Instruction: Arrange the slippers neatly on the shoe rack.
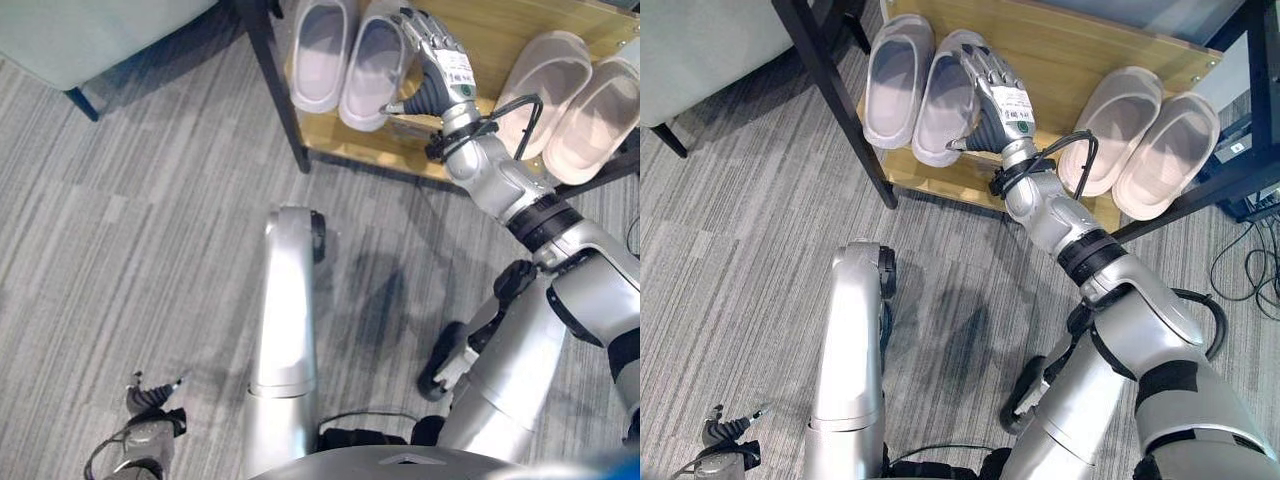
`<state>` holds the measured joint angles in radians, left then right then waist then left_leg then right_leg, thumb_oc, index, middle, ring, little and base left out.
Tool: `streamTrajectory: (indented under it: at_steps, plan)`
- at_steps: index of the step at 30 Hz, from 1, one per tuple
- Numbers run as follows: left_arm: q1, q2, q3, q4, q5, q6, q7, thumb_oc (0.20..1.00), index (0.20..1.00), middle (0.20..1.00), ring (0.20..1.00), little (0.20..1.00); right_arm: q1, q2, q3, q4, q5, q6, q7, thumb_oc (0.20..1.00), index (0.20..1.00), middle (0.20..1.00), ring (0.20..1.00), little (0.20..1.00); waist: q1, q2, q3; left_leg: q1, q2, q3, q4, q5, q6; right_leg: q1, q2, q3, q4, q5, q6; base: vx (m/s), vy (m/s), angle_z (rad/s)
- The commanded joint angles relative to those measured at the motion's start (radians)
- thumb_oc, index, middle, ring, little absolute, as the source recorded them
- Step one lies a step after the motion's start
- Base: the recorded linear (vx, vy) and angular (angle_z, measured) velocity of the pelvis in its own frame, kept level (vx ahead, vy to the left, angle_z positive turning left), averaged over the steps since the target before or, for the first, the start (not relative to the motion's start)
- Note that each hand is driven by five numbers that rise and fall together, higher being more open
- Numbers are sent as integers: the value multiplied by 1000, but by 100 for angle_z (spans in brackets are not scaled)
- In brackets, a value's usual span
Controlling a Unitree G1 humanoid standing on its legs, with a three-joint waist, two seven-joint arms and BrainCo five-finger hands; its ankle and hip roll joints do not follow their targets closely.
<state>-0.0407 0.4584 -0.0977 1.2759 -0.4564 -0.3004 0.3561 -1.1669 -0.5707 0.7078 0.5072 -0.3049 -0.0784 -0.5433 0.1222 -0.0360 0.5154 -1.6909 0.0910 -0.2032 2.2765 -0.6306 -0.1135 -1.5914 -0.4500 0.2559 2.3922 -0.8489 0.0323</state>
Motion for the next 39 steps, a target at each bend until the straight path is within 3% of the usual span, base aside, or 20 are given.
streamTrajectory:
  at_steps: [1, 5, 6, 7, 10, 11, 12, 13, 14, 15, 21, 22, 23, 24, 26, 27, 28, 30, 32, 39]
  plan:
    - [97, 4, -19, -26, 19, 5, 18, 1000, 1000, 1000, 1000, 1000, -26, -95, -52, -310, -2, -105, -10, 1000, 1000, 1000, 1000, 1000, 51, 6, 5, 121, 24, -24, -121, -169, 0, 21, 66, 204, -168, 132, -75, -19, -55, -6]
    - [56, -30, 52, -31, 28, 16, 5, 1000, 1000, 1000, 1000, 1000, 192, -210, -135, -513, 28, -154, 52, 1000, 1000, 1000, 1000, 1000, 7, -36, 5, 121, 31, 22, -201, -118, -4, 22, 75, 211, -226, 157, -76, 15, -43, 3]
    - [32, -30, 67, -33, 33, 15, 7, 1000, 1000, 1000, 1000, 1000, 239, -237, -168, -543, 45, -169, 63, 1000, 1000, 1000, 1000, 1000, 3, -47, 5, 121, 39, 39, -270, -92, -6, 23, 66, 192, -287, 168, -75, -118, 16, 20]
    - [-44, -48, 78, -53, 52, 7, -5, 1000, 1000, 1000, 1000, 1000, 336, -268, -259, -549, 81, -183, 84, 1000, 1000, 1000, 1000, 1000, -5, -68, 5, 121, 32, 52, -440, -8, -15, 43, 44, 136, -410, 215, -55, -135, 26, 31]
    - [-142, -78, 32, -134, 81, -15, -11, 1000, 1000, 1000, 1000, 1000, 491, -236, -393, -498, 129, -188, 96, 1000, 1000, 1000, 1000, 1000, -17, -46, 5, 121, 38, 3, -610, 99, -16, 113, 5, 13, -591, 265, -26, -81, 98, 42]
    - [-144, -77, 29, -133, 80, -15, -11, 1000, 1000, 1000, 1000, 1000, 494, -236, -398, -500, 129, -189, 97, 1000, 1000, 1000, 1000, 1000, -14, -42, 5, 121, 37, -2, -613, 102, -16, 119, 4, 4, -597, 268, -27, -121, 150, 15]
    - [-174, -72, 18, -192, 73, -24, -23, 1000, 1000, 1000, 1000, 1000, 625, -184, -455, -453, 156, -186, 108, 1000, 1000, 1000, 1000, 1000, -27, -38, -7, 203, 64, 21, -747, 170, -17, 215, -19, -96, -754, 312, -10, -114, 78, -8]
    - [-174, -57, 9, -222, 83, -25, -25, 1000, 1000, 1000, 1000, 1000, 704, -155, -480, -420, 157, -185, 107, 1000, 1000, 1000, 1000, 1000, -29, -41, -25, 270, 74, 29, -845, 208, -23, 292, -20, -142, -836, 334, 0, -116, 74, -15]
    - [-174, -57, 8, -223, 83, -25, -25, 1000, 1000, 1000, 1000, 1000, 707, -154, -482, -421, 157, -185, 107, 1000, 1000, 1000, 1000, 1000, -28, -39, -24, 274, 73, 28, -851, 212, -22, 298, -21, -147, -842, 338, -1, -89, 17, -2]
    - [-168, -39, -34, -304, 130, -36, -17, 1000, 1000, 1000, 1000, 1000, 812, -91, -500, -307, 190, -177, 112, 1000, 1000, 1000, 1000, 1000, -33, -33, -40, 424, 89, 65, -1026, 279, -23, 430, -27, -223, -1034, 396, 18, -50, 25, 8]
    - [-175, -6, -125, -400, 170, -15, -122, 1000, 1000, 1000, 1000, 1000, 1031, 19, -537, -45, 262, -164, 180, 1000, 1000, 1000, 1000, 1000, -66, -32, -133, 911, 104, 155, -1584, 488, -45, 887, 24, -438, -1587, 611, 91, 59, -4, 11]
    - [-69, 193, -173, -887, 296, -21, -153, 1000, 1000, 1000, 1000, 1000, 1075, 0, -566, 8, 241, -171, 180, 1000, 1000, 1000, 1000, 1000, -39, -9, -148, 1002, 96, 179, -1721, 588, -52, 989, 36, -495, -1712, 685, 105, 160, -13, -14]
    - [-67, 193, -172, -887, 295, -20, -153, 1000, 1000, 1000, 1000, 1000, 1076, 0, -564, 8, 240, -171, 180, 1000, 1000, 1000, 1000, 1000, -39, -9, -149, 1013, 100, 180, -1715, 564, -57, 998, 39, -490, -1704, 663, 114, 134, -36, -21]
    - [-40, 135, -273, -664, 516, -39, -171, 1000, 1000, 1000, 1000, 1000, 1081, -40, -511, 98, 123, -149, 195, 1000, 1000, 1000, 1000, 1000, -41, 7, -187, 1144, 84, 212, -1888, 685, -79, 1125, 71, -550, -1866, 741, 123, 109, -42, -19]
    - [-22, 104, -309, -623, 576, -38, -158, 1000, 1000, 1000, 1000, 1000, 1099, -36, -502, 140, 103, -159, 213, 1000, 1000, 1000, 1000, 1000, -48, 5, -226, 1226, 90, 235, -1986, 708, -85, 1198, 94, -572, -1963, 776, 139, 187, -74, -17]
    - [-8, 65, -342, -566, 601, -29, -192, 1000, 1000, 1000, 1000, 1000, 1135, -45, -505, 239, 128, -164, 224, 1000, 1000, 1000, 1000, 1000, -50, 25, -273, 1361, 95, 252, -2130, 798, -99, 1312, 139, -598, -2101, 819, 146, 291, -145, -37]
    - [-24, 47, -343, -522, 616, -19, -197, 1000, 1000, 1000, 1000, 1000, 1140, -51, -495, 253, 120, -158, 233, 1000, 1000, 1000, 1000, 1000, -61, 28, -300, 1423, 99, 273, -2205, 780, -89, 1358, 152, -604, -2155, 830, 151, 222, -169, -41]
    - [-31, 30, -356, -506, 641, -24, -194, 1000, 1000, 1000, 1000, 1000, 1148, -53, -492, 280, 104, -155, 229, 1000, 1000, 1000, 1000, 1000, -64, 37, -319, 1469, 104, 276, -2254, 809, -88, 1407, 166, -610, -2217, 852, 156, 132, -100, -20]
    - [-36, -18, -354, -458, 674, -9, -203, 1000, 1000, 1000, 1000, 1000, 1164, -23, -503, 331, 104, -137, 256, 1000, 1000, 1000, 1000, 1000, -84, 52, -399, 1561, 93, 304, -2354, 833, -87, 1480, 201, -605, -2306, 874, 163, 197, -135, -15]
    - [-13, -69, -336, -468, 656, -14, -219, 1000, 1000, 1000, 1000, 1000, 1244, 52, -535, 337, 137, -129, 294, 1000, 1000, 1000, 1000, 1000, -111, 85, -468, 1625, 94, 326, -2364, 827, -100, 1600, 246, -611, -2406, 863, 152, 84, -118, -15]
